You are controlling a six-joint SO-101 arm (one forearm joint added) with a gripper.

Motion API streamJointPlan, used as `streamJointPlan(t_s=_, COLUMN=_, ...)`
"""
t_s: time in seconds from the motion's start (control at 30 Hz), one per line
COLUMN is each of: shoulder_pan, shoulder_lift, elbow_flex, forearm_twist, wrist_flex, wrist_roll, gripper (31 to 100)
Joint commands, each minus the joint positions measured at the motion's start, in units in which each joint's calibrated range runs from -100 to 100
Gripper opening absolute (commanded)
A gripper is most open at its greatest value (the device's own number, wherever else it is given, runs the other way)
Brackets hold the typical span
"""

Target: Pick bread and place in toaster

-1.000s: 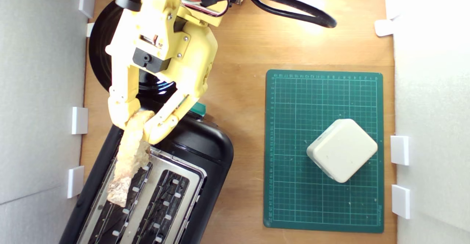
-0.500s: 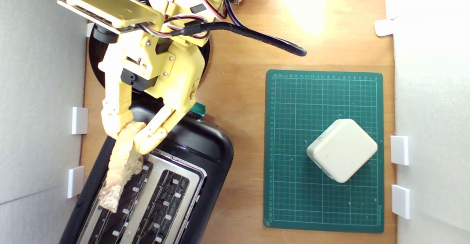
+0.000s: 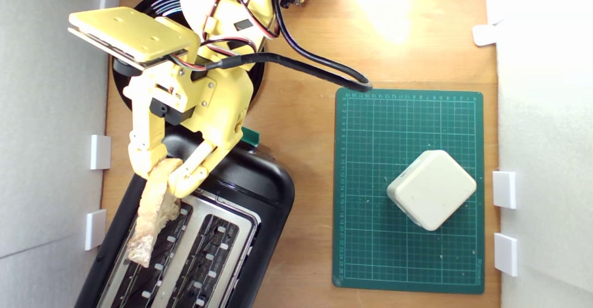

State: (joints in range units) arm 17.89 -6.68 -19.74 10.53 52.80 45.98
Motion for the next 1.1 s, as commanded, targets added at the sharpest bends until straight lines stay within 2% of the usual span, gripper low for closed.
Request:
streamJointPlan(t_s=0.0, shoulder_pan=0.7, shoulder_lift=-0.2, elbow_flex=-3.3, forearm_twist=0.1, wrist_flex=-3.0, wrist_roll=-0.3, gripper=56.3)
streamJointPlan(t_s=1.07, shoulder_pan=-1.0, shoulder_lift=14.5, elbow_flex=-7.5, forearm_twist=0.1, wrist_flex=-6.0, wrist_roll=-0.3, gripper=57.3)
